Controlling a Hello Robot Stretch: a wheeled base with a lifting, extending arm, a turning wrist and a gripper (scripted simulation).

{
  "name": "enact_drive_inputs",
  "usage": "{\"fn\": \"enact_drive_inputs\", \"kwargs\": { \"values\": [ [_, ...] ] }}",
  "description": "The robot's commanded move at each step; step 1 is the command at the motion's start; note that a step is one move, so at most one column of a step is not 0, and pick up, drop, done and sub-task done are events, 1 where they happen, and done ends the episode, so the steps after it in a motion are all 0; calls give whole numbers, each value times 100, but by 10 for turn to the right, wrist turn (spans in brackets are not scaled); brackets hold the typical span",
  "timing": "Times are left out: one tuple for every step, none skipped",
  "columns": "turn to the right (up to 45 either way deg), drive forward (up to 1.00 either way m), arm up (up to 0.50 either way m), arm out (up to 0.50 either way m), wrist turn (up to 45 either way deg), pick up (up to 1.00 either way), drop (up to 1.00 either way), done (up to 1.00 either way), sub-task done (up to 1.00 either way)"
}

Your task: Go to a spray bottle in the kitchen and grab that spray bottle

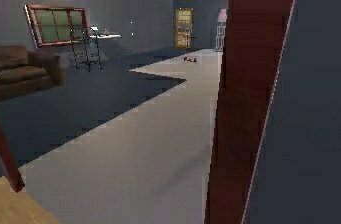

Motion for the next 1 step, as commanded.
{"fn": "enact_drive_inputs", "kwargs": {
  "values": [
    [-450,0,0,0,0,0,0,0,0]
  ]
}}
